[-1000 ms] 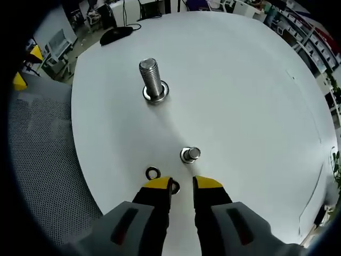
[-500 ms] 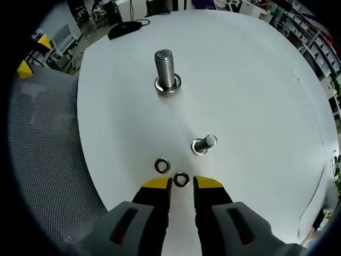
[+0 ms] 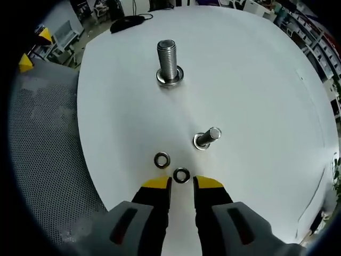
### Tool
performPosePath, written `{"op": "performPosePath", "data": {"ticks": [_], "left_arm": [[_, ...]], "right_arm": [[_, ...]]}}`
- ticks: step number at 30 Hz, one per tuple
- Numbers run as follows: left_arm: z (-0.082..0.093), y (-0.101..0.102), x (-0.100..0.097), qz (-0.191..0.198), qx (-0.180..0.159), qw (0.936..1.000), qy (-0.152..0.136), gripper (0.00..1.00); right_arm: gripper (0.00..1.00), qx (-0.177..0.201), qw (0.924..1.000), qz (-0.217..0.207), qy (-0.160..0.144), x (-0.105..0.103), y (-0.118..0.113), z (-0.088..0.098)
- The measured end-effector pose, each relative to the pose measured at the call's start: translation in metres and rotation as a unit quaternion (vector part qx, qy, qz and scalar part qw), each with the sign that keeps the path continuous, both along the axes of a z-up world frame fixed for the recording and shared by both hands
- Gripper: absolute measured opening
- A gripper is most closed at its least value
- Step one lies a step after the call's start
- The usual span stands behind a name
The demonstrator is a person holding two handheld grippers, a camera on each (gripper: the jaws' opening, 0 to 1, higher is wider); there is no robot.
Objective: Place the washer onto the threaded stud by aligning its center hole with the stud, sliding it down to the base, and recovering from edge contact or off-axis alignment until the washer reaches the visible bottom stop.
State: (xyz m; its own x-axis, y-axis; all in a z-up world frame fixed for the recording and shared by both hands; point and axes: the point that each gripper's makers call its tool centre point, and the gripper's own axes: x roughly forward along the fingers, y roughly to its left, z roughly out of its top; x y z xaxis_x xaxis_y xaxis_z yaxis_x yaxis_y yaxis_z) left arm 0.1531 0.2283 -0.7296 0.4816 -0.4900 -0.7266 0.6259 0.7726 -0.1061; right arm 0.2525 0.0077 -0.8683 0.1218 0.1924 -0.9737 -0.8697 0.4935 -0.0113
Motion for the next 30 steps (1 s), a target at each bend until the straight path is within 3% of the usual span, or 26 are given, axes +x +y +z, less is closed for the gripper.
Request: {"op": "performPosePath", "data": {"ticks": [16,30], "left_arm": [[-0.0008,0.0005,-0.0001,0.0,0.002,1.0,0.002,0.25],[-0.0006,0.0009,-0.0001,0.002,0.003,1.0,0.002,0.25]], "right_arm": [[0.17,-0.018,0.9984,0.053,0.0,0.0003,0.0043,-0.0001],[0.15,-0.046,0.9982,0.037,0.012,0.0021,0.0044,-0.0007]]}}
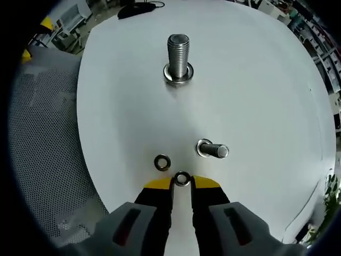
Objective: Place the washer onto the threaded stud by aligning its center hole with the stud, sliding it down to the base, and recovering from edge contact or off-axis alignment until the washer reaches the visible bottom stop.
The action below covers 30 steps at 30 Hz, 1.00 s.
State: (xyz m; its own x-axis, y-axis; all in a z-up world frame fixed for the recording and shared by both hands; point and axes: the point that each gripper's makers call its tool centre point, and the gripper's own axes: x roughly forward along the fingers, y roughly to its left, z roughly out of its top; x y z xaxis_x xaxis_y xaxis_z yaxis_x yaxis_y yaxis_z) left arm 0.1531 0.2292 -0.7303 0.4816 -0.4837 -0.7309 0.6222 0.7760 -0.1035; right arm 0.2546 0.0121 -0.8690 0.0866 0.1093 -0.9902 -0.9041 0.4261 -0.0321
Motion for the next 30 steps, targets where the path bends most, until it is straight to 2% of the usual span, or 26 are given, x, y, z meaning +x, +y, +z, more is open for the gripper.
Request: {"op": "performPosePath", "data": {"ticks": [4,14,16,23,30], "left_arm": [[0.0,0.0,0.0,0.0,0.0,1.0,-0.001,0.25],[0.0,0.0,0.001,0.0,-0.001,1.0,-0.002,0.25],[0.001,0.0,0.001,0.001,-0.001,1.0,-0.002,0.25],[0.001,0.0,0.001,0.002,-0.002,1.0,-0.004,0.25],[0.001,0.0,0.001,0.001,-0.001,1.0,-0.004,0.25]], "right_arm": [[0.14,-0.002,1.0,-0.004,-0.008,-0.001,0.0,0.002],[0.14,0.033,0.9978,-0.049,-0.031,-0.001,-0.003,0.002],[0.14,0.041,0.9965,-0.069,-0.024,-0.002,-0.004,0.002],[0.14,0.031,0.9963,-0.077,-0.021,-0.006,-0.008,0.001],[0.14,0.051,0.9933,-0.097,-0.036,0.003,-0.005,0.015]]}}
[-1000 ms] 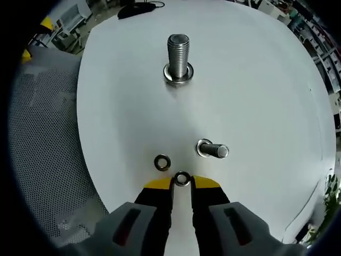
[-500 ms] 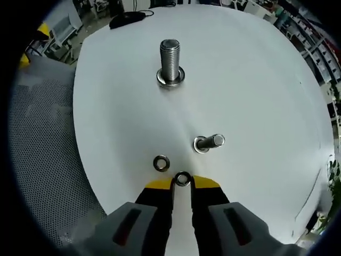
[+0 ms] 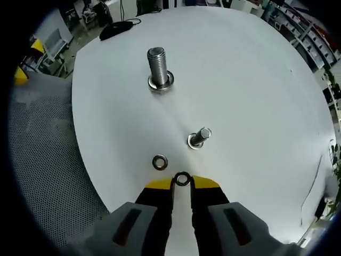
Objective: Place the washer onto the threaded stud by aligning its center hole with the stud, sliding it down to the base, and recovering from edge contact or off-axis alignment until the washer reaches the visible bottom stop.
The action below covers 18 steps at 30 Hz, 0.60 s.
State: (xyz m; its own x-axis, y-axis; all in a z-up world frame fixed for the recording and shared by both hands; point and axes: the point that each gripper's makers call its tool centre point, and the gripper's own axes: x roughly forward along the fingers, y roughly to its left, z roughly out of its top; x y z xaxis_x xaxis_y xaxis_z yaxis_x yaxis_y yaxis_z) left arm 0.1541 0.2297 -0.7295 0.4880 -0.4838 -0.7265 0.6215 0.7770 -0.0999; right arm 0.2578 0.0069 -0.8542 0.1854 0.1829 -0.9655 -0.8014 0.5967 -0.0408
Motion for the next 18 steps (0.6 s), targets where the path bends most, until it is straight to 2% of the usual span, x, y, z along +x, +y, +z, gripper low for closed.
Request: {"op": "performPosePath", "data": {"ticks": [4,11,18], "left_arm": [[0.0,0.0,0.0,0.0,0.0,1.0,0.0,0.24],[0.0,0.0,0.0,0.001,0.0,1.0,0.0,0.24],[0.001,0.0,0.001,0.001,-0.001,1.0,-0.001,0.24]], "right_arm": [[0.14,0.011,0.9998,0.001,-0.018,0.007,0.004,0.012],[0.14,0.028,0.9991,-0.008,-0.031,0.016,0.007,0.024],[0.14,0.018,0.9988,0.006,-0.045,0.018,0.01,0.032]]}}
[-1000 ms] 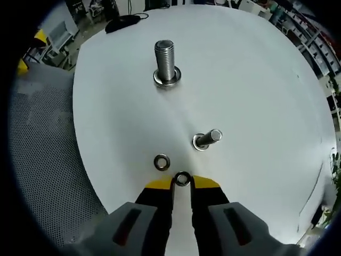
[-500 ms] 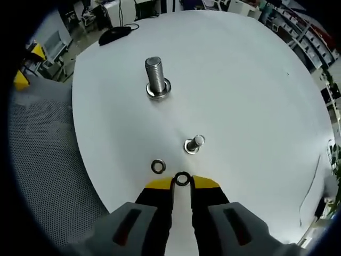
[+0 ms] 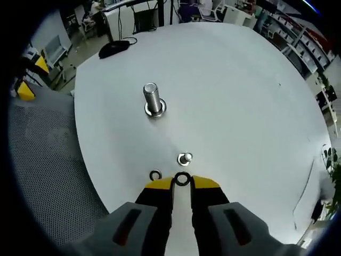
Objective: Place the washer onto the threaded stud by aligning its center hole with the stud, sliding it down to the base, and recovering from edge contact or off-axis alignment until the washer reaches the visible bottom stop.
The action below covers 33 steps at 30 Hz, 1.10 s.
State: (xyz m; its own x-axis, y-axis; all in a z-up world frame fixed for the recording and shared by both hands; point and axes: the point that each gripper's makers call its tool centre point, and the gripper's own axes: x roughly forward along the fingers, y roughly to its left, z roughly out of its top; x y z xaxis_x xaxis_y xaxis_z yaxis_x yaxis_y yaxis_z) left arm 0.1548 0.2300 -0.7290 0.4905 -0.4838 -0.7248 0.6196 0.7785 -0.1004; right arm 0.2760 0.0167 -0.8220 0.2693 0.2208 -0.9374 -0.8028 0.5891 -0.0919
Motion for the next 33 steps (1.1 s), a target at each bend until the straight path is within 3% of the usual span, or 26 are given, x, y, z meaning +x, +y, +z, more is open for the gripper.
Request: {"op": "performPosePath", "data": {"ticks": [17,33], "left_arm": [[0.0,0.0,0.0,-0.002,0.002,1.0,-0.001,0.24],[-0.001,0.0,0.0,-0.001,0.003,1.0,0.0,0.24]], "right_arm": [[0.14,0.013,0.9993,0.007,-0.034,0.01,0.011,0.022],[0.14,0.007,0.9995,0.017,-0.028,0.017,0.016,0.016]]}}
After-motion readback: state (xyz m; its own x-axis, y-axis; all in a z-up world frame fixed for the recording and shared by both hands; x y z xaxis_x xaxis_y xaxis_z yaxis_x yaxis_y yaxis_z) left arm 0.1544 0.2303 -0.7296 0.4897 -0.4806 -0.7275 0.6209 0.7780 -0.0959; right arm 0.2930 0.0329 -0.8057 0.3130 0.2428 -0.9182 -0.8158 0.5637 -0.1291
